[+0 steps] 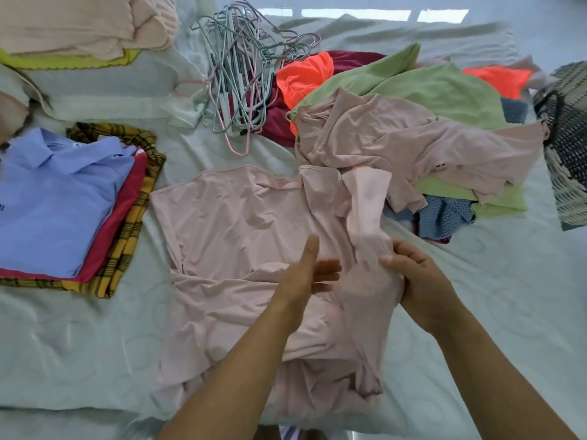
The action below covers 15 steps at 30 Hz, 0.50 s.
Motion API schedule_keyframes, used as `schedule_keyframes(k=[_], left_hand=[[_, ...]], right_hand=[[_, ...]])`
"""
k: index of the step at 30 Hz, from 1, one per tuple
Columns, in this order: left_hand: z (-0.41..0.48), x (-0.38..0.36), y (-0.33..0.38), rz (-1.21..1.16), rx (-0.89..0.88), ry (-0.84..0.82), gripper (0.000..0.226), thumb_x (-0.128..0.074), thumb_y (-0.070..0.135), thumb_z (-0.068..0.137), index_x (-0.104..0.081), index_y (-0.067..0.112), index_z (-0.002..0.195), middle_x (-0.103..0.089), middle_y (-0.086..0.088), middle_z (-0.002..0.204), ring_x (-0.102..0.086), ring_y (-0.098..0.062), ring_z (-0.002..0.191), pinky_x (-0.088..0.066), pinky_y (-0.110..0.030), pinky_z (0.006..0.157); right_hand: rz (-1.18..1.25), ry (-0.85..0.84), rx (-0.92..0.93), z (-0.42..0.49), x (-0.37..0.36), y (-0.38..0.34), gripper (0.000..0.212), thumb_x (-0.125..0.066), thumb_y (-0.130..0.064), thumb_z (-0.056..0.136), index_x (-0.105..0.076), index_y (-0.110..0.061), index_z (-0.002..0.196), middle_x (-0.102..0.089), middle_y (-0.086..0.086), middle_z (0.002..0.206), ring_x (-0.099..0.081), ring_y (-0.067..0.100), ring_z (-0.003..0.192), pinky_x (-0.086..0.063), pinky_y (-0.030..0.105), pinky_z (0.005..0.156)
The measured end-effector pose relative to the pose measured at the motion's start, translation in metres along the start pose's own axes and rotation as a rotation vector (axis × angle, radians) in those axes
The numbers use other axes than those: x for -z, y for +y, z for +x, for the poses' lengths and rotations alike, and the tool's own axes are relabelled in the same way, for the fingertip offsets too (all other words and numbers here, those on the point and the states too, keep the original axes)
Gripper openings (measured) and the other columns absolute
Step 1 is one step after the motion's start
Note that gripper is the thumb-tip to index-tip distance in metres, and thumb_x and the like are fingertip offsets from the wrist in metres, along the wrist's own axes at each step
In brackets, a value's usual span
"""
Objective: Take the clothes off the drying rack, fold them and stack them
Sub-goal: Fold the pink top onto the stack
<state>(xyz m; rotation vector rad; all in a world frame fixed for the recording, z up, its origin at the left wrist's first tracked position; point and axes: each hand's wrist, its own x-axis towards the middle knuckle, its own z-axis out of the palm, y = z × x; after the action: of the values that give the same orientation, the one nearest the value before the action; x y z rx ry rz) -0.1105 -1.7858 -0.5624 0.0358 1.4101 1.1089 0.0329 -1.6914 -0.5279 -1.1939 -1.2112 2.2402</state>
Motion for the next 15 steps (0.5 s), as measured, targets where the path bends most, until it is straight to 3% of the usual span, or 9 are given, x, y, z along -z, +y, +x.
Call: schedule_keyframes(k=[2,3,4,6,10,13,15], left_hand=[[0.01,-0.021,0.022,-0.253,0.145,-0.145,0.08,-0.029,0.073,0.082,-0.062,0.009,0.116,-0.069,-0.012,0.103,-0.064,-0.024,0.096,-0.049,-0.035,0.087],[0.014,-0.028,0.031,-0.317,0.157,-0.179,0.075,-0.032,0.071,0.084,-0.061,0.009,0.115,-0.071,-0.011,0.094,-0.065,-0.022,0.087,-0.05,-0.035,0.081],[0.018,-0.032,0.04,-0.353,0.14,-0.187,0.065,-0.037,0.065,0.088,-0.063,0.009,0.109,-0.071,-0.009,0.083,-0.065,-0.018,0.077,-0.051,-0.032,0.074],[0.021,-0.031,0.061,-0.406,0.05,-0.161,0.046,-0.044,0.048,0.093,-0.064,0.007,0.094,-0.07,-0.003,0.071,-0.065,-0.012,0.066,-0.052,-0.026,0.066],[0.0,0.018,0.097,-0.477,-0.268,0.015,0.019,-0.053,0.017,0.089,-0.063,0.003,0.098,-0.072,-0.004,0.077,-0.068,-0.012,0.071,-0.053,-0.033,0.085],[-0.029,0.088,0.096,-0.538,-0.432,0.132,0.037,-0.076,0.025,0.062,-0.071,0.01,0.096,-0.073,-0.005,0.094,-0.068,-0.013,0.088,-0.051,-0.035,0.091],[-0.038,0.128,0.081,-0.538,-0.393,0.218,0.051,-0.078,0.03,0.062,-0.067,0.013,0.108,-0.07,-0.004,0.106,-0.067,-0.014,0.095,-0.052,-0.035,0.09]], right_hand=[[0.025,-0.17,-0.058,-0.012,-0.009,-0.002,0.018,-0.072,-0.014,0.07,-0.074,-0.015,0.088,-0.071,0.002,0.08,-0.065,0.013,0.073,-0.053,0.02,0.062],[0.007,-0.218,-0.092,-0.016,-0.01,0.0,0.029,-0.079,-0.025,0.062,-0.075,-0.016,0.089,-0.071,0.003,0.084,-0.066,0.014,0.076,-0.054,0.022,0.065],[-0.031,-0.246,-0.116,-0.019,-0.01,0.002,0.038,-0.082,-0.032,0.057,-0.075,-0.018,0.091,-0.07,0.003,0.087,-0.066,0.014,0.079,-0.053,0.022,0.066],[-0.083,-0.217,-0.145,-0.022,-0.01,0.005,0.03,-0.076,-0.025,0.064,-0.074,-0.02,0.094,-0.07,0.002,0.088,-0.065,0.014,0.08,-0.052,0.022,0.066],[-0.1,-0.108,-0.104,-0.017,-0.015,0.006,0.03,-0.062,-0.008,0.081,-0.064,-0.022,0.108,-0.067,-0.008,0.086,-0.062,0.007,0.081,-0.051,0.019,0.07],[-0.309,0.094,0.013,-0.008,-0.024,0.022,0.032,-0.059,-0.008,0.087,-0.056,-0.024,0.115,-0.059,-0.009,0.099,-0.058,0.007,0.091,-0.048,0.017,0.077],[-0.526,0.269,0.051,-0.005,-0.019,0.048,0.022,-0.063,-0.011,0.086,-0.056,-0.021,0.104,-0.058,-0.006,0.099,-0.056,0.01,0.089,-0.043,0.014,0.071]])
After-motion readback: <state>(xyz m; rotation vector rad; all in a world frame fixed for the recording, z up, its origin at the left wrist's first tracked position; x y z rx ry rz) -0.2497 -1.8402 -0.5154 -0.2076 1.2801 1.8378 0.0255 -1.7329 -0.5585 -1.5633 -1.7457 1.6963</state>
